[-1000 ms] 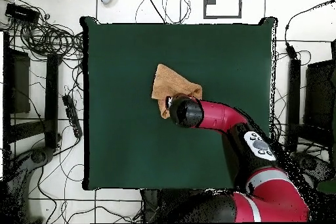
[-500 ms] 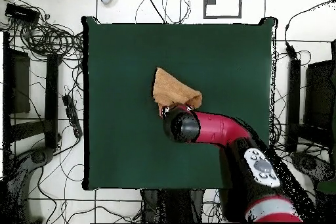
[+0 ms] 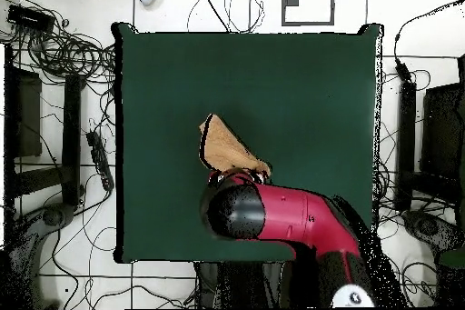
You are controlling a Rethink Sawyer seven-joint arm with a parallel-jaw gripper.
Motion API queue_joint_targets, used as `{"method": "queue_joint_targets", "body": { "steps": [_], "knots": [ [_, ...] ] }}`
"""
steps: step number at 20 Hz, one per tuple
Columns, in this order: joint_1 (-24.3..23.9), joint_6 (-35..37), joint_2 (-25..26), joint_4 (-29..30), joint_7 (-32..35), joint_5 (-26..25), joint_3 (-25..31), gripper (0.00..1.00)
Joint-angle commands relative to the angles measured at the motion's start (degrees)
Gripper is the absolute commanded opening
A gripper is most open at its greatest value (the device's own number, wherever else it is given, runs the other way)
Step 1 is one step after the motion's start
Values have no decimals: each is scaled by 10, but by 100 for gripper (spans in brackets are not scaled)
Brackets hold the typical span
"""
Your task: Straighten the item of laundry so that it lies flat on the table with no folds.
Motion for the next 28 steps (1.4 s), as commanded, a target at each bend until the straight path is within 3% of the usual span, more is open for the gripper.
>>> {"method": "queue_joint_targets", "body": {
  "steps": [1,6,15,20,28],
  "knots": [
    [58,87,-87,75,160,41,-42,0],
    [53,63,-79,88,144,72,-42,0],
    [20,109,-7,-47,66,48,-14,0],
    [12,93,-1,-54,63,60,-1,0],
    [-5,123,41,-115,31,58,28,0]
  ]
}}
